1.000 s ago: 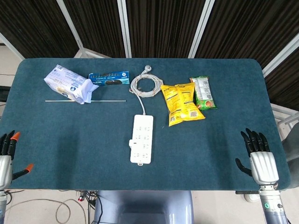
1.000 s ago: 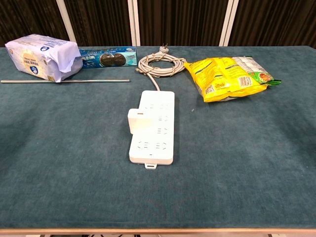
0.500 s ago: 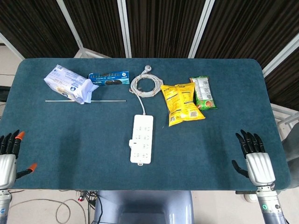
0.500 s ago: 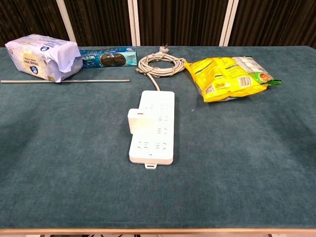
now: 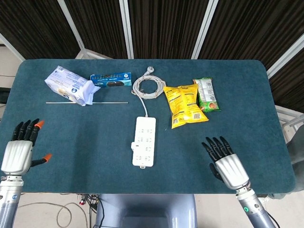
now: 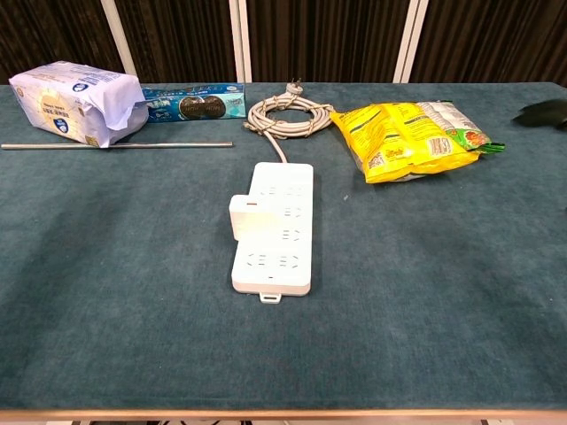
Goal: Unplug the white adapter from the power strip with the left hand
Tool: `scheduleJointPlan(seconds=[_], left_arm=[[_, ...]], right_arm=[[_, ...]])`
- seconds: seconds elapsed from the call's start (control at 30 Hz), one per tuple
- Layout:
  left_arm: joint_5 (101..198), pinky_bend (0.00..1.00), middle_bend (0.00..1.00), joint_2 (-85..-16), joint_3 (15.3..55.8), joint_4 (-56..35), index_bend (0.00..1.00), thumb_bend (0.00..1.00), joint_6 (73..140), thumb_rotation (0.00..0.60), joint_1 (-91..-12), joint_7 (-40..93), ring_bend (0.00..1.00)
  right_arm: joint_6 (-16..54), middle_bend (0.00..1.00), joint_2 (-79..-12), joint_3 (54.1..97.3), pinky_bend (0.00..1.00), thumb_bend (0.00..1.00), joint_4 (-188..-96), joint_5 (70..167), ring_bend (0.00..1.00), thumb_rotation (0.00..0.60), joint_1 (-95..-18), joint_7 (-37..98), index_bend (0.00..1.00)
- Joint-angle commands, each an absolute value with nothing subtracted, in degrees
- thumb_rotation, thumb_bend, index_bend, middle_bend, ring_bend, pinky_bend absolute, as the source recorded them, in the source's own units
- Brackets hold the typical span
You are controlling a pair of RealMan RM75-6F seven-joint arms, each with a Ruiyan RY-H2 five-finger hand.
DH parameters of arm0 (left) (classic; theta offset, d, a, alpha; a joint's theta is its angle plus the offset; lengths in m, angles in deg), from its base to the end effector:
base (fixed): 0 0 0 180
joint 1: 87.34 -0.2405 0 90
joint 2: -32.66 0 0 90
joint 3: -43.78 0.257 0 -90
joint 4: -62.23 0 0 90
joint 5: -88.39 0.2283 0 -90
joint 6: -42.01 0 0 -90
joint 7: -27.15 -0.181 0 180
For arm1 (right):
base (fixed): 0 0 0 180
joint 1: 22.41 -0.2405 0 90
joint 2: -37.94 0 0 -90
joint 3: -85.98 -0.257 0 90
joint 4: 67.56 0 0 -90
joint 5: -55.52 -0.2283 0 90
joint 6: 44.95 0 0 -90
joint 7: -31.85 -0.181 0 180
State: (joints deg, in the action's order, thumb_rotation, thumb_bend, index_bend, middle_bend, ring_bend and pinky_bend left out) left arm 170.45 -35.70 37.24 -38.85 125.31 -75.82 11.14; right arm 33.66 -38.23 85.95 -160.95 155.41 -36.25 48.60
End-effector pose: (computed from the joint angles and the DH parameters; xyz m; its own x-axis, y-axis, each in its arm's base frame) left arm -0.2539 0.2613 0.1150 0.4306 -0.0512 0.9011 0.8984 -0.0709 -0.4334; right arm -0.2178 -0.2338 0.0368 0.4999 -0.0172 0.8659 -0.7890 -0.4214 0.4471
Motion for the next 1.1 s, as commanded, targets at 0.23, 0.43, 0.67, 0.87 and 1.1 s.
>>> scheduleJointPlan(seconds=[0.23, 0.43, 0.67, 0.87, 1.1], left_arm=[[165.2, 0.0, 0.08, -34.5, 30.2, -47.6, 0.15, 0.01, 115.7, 0.6, -66.1, 3.7, 0.0], [159.5, 0.0, 0.08, -36.1, 27.7, -48.9, 0.15, 0.01, 111.1, 0.6, -60.7, -1.9, 0.0], [155.5, 0.0, 0.09, -38.5, 27.0, -49.2, 0.15, 0.01, 108.8, 0.6, -56.8, -5.3, 0.0], [153.4, 0.0, 0.09, -40.6, 27.6, -49.0, 0.15, 0.01, 108.8, 0.6, -54.6, -7.7, 0.0], [152.1, 0.0, 0.1, -41.9, 28.5, -48.9, 0.15, 0.01, 108.8, 0.6, -52.7, -9.8, 0.0]], right_arm=[[24.7, 0.0, -44.0, 88.4, 0.0, 0.6, -165.4, 157.0, 0.0, 0.6, -39.9, 57.7, 0.0], [21.8, 0.03, -47.5, 88.5, 0.04, 0.6, -166.4, 156.4, 0.02, 0.6, -41.2, 61.0, 0.0], [18.7, 0.07, -50.9, 88.4, 0.06, 0.6, -166.0, 155.9, 0.05, 0.6, -42.9, 62.2, 0.03], [15.4, 0.07, -53.3, 87.5, 0.06, 0.6, -164.2, 153.5, 0.06, 0.6, -45.0, 61.0, 0.04], [13.2, 0.08, -55.3, 86.8, 0.07, 0.6, -161.7, 151.6, 0.06, 0.6, -47.0, 59.1, 0.05]])
